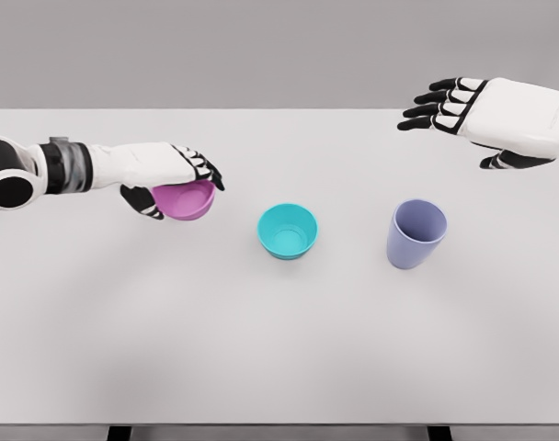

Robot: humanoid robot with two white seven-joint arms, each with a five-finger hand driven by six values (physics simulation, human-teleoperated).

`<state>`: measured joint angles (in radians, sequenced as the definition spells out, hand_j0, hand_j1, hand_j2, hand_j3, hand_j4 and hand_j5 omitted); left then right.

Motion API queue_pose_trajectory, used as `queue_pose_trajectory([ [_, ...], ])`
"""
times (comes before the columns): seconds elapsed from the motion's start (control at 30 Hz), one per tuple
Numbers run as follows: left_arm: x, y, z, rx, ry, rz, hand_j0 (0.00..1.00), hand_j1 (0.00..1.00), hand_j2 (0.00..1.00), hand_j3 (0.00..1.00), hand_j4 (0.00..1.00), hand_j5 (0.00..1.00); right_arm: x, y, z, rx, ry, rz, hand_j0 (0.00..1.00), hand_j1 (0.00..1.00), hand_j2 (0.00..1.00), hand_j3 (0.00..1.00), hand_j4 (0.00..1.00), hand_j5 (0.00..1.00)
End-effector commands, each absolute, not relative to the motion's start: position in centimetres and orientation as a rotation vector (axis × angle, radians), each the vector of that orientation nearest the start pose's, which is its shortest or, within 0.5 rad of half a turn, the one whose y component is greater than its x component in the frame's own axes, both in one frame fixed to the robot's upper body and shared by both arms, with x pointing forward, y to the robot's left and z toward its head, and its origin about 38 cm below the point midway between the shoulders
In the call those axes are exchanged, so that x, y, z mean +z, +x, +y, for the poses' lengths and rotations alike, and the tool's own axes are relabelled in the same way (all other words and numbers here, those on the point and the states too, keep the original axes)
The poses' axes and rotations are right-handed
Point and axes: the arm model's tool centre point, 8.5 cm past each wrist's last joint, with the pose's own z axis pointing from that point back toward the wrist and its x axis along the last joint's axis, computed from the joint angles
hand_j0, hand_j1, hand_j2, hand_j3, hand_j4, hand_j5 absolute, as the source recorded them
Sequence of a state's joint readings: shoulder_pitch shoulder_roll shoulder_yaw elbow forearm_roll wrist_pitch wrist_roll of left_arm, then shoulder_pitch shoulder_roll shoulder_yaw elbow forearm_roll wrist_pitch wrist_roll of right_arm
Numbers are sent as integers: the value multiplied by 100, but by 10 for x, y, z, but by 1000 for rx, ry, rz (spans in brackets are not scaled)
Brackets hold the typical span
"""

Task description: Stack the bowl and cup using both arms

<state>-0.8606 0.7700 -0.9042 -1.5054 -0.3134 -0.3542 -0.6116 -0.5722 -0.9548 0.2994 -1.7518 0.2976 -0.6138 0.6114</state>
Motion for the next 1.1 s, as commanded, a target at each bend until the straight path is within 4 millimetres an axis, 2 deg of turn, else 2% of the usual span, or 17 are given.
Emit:
queue_pose_trajectory([
  [0.0,226,447,229,-2173,321,-1288,75,75,75,75,75,75,336,388,-315,-2742,818,2043,100,100,100,100,100,100],
  [0.53,243,425,191,-2267,291,-1398,75,75,75,75,75,75,336,388,-315,-2740,820,2043,100,100,100,100,100,100],
  [1.07,239,420,148,-2306,228,-1470,74,74,74,74,74,74,336,388,-315,-2740,820,2043,100,100,100,100,100,100],
])
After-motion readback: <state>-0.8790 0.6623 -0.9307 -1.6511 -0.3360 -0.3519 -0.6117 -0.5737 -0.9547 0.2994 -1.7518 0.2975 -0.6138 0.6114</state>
